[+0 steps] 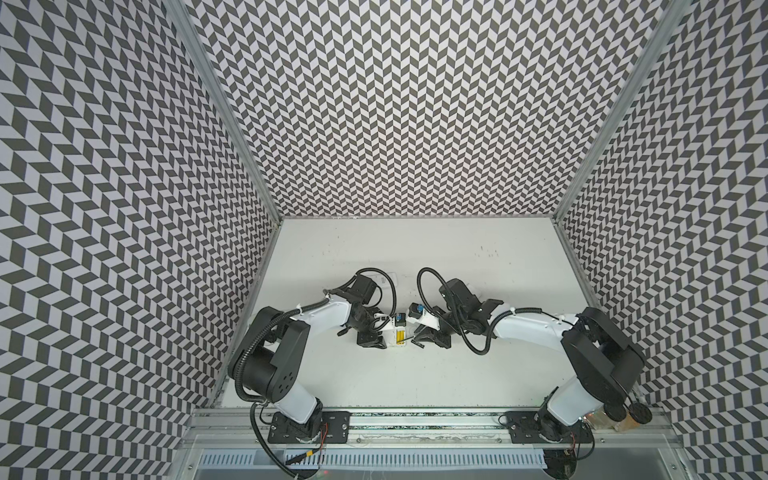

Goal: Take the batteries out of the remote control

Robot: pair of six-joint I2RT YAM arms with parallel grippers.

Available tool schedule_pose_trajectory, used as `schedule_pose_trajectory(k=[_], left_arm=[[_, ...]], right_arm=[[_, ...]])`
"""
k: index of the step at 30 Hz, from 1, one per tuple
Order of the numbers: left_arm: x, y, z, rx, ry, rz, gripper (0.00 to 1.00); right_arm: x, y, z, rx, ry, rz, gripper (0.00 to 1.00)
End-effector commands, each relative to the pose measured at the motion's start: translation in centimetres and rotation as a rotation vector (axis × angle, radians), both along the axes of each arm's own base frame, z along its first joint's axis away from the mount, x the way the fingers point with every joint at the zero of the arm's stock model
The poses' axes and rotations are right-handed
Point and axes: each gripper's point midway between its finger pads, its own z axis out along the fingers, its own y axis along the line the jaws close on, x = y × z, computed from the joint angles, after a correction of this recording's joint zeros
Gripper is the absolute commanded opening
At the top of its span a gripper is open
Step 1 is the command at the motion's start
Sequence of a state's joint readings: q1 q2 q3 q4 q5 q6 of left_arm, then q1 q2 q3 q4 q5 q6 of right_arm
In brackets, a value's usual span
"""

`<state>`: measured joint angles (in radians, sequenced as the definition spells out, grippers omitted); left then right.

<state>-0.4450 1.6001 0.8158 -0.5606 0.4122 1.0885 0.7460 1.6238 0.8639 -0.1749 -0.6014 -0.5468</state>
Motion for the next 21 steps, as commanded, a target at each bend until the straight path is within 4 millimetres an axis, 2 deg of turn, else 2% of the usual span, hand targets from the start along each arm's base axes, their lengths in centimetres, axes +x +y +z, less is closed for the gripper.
schedule_pose_trajectory(k=[1, 16, 21], left_arm=[[-0.1, -0.3, -0.3, 0.005, 0.008, -0.012, 0.46], [0.1, -0.2, -0.3, 0.015, -0.003, 0.002, 0.46], [0.3, -0.3, -0.1, 0.011, -0.005, 0.005, 0.45]], right_arm=[[-0.8, 0.1, 0.4, -0.01, 0.043, 0.019, 0.0], [-0.6, 0.6, 0.2, -0.019, 0.094, -0.012, 0.0], [-0.5, 0.4, -0.5, -0.057, 0.077, -0.027, 0.0]])
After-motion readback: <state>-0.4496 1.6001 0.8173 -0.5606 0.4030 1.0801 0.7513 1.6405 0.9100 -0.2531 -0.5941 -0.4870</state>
